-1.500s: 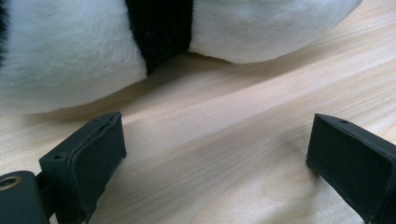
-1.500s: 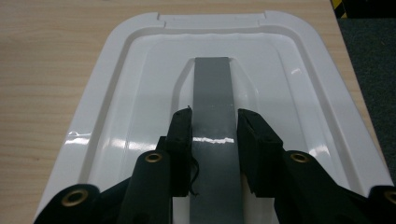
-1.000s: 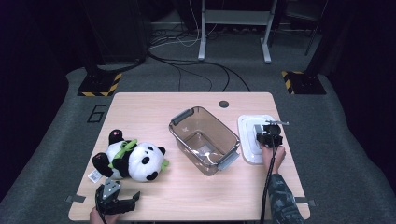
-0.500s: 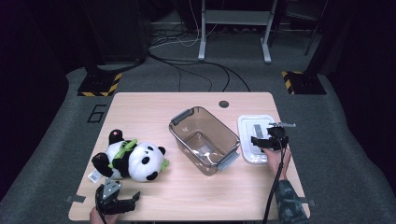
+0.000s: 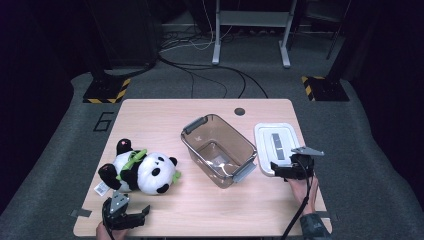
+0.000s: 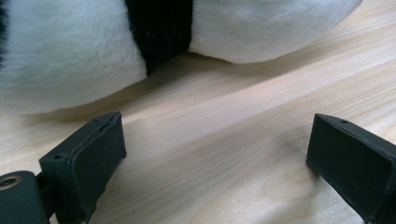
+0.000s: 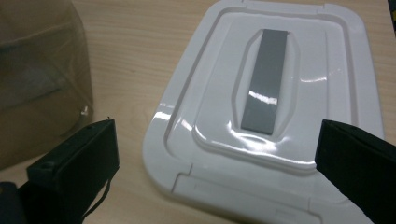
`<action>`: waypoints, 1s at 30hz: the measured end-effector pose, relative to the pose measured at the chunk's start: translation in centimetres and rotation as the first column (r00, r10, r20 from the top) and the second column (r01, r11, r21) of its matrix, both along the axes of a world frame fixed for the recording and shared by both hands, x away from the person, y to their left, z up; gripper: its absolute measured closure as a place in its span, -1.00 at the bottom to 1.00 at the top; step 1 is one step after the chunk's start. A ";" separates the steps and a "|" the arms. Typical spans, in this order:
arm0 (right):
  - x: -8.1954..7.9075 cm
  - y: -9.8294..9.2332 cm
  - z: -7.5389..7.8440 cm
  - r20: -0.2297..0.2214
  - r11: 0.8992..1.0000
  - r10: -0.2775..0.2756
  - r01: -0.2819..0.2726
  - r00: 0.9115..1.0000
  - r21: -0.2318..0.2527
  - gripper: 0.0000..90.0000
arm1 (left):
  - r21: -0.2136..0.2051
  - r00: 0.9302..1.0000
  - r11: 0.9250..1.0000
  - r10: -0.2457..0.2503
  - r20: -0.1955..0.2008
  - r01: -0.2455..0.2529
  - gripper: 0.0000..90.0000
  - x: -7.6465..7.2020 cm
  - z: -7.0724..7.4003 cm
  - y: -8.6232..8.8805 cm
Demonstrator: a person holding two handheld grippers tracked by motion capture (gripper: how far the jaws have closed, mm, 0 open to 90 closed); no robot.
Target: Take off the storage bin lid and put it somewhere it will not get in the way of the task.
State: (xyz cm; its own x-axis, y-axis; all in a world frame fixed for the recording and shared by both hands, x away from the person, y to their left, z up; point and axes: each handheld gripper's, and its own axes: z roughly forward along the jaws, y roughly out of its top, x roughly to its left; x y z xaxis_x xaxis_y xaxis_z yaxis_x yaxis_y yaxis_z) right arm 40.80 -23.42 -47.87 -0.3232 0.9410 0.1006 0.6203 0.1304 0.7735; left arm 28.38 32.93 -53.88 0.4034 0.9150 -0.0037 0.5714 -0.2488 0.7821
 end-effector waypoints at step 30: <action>-7.2 1.8 -5.0 -0.055 0.993 0.045 -0.051 0.997 -0.108 -1.00 | -0.004 1.000 1.000 0.004 0.008 -0.004 -0.90 0.0 -0.1 -0.1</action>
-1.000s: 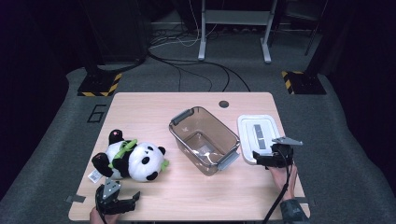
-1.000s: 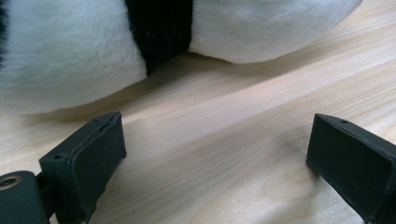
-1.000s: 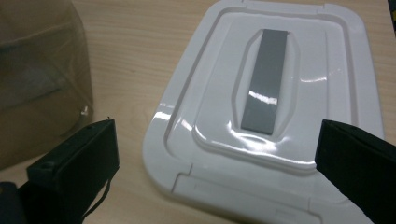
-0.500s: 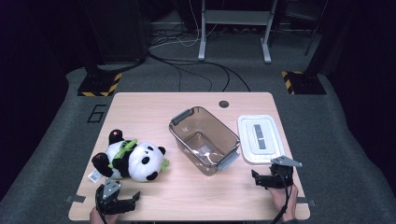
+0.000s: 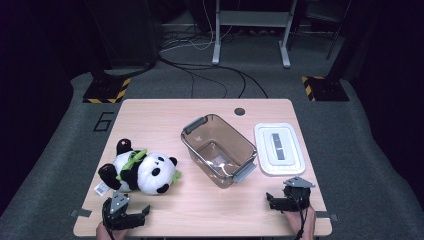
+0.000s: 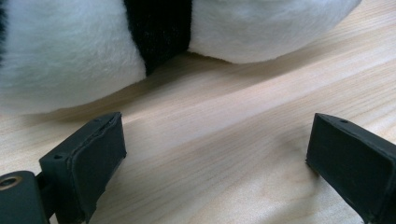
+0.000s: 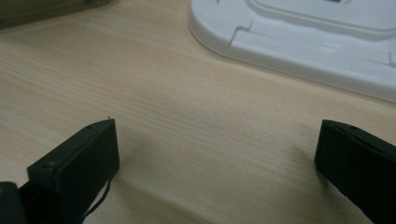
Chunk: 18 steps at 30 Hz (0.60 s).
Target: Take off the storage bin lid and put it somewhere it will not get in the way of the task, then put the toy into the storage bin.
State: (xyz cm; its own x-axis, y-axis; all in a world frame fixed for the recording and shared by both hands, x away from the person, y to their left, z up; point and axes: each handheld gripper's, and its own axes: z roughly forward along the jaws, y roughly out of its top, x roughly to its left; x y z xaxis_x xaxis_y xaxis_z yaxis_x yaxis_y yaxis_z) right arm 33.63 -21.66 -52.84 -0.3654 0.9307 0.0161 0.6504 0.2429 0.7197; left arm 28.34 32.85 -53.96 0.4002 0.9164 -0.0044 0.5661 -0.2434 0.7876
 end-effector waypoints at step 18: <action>0.0 0.1 -0.1 0.001 1.000 -0.013 0.013 1.000 -0.014 -1.00 | -0.011 0.996 0.999 -0.041 -0.073 0.040 -0.98 0.1 0.7 0.4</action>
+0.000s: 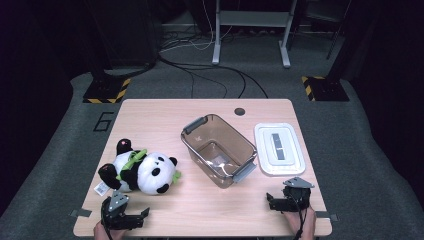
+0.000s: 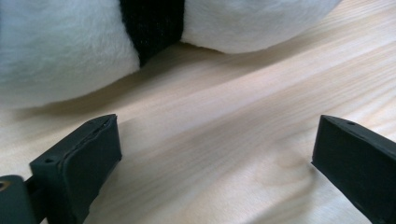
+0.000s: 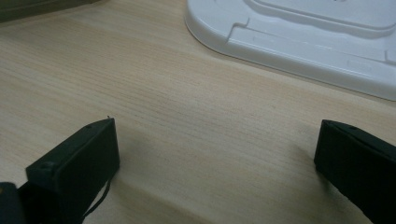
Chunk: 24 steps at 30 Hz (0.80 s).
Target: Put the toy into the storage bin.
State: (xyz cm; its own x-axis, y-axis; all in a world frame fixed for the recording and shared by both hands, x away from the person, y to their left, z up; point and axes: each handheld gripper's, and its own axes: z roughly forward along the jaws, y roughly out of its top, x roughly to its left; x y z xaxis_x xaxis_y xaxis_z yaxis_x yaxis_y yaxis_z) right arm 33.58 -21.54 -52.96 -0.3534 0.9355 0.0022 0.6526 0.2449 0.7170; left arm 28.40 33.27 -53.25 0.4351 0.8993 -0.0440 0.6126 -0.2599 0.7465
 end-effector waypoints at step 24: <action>0.0 0.0 0.0 0.003 1.000 -0.001 0.001 1.000 -0.003 -1.00 | -0.013 0.998 1.000 0.017 0.055 -0.016 -1.00 1.0 8.9 -0.4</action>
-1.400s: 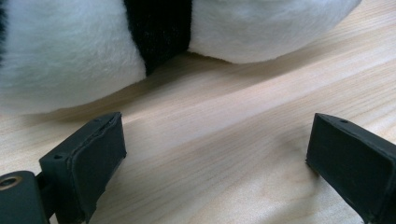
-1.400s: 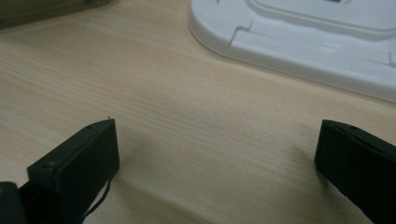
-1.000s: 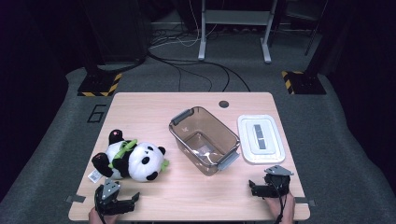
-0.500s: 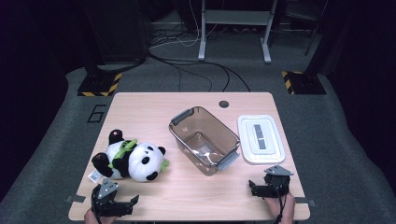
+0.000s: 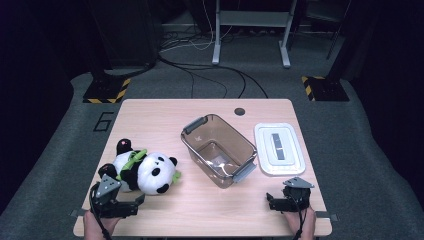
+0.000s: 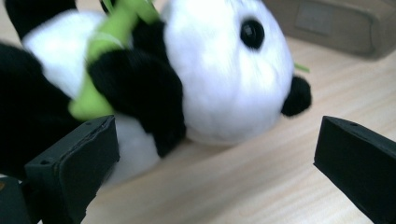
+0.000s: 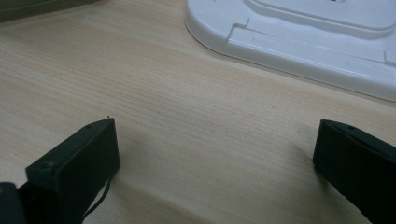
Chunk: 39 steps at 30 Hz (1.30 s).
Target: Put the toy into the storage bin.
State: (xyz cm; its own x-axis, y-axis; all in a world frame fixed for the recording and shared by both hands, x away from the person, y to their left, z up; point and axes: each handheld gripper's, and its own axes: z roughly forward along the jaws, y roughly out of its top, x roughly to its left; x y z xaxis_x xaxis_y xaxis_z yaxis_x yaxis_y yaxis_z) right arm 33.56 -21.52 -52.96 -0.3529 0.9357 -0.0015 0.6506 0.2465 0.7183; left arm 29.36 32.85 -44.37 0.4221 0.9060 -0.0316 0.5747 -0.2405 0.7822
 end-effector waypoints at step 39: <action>0.0 0.0 0.0 0.002 1.000 -0.008 0.008 1.000 -0.001 -1.00 | 0.123 0.992 0.989 0.089 -0.095 -0.077 0.17 9.7 1.2 0.2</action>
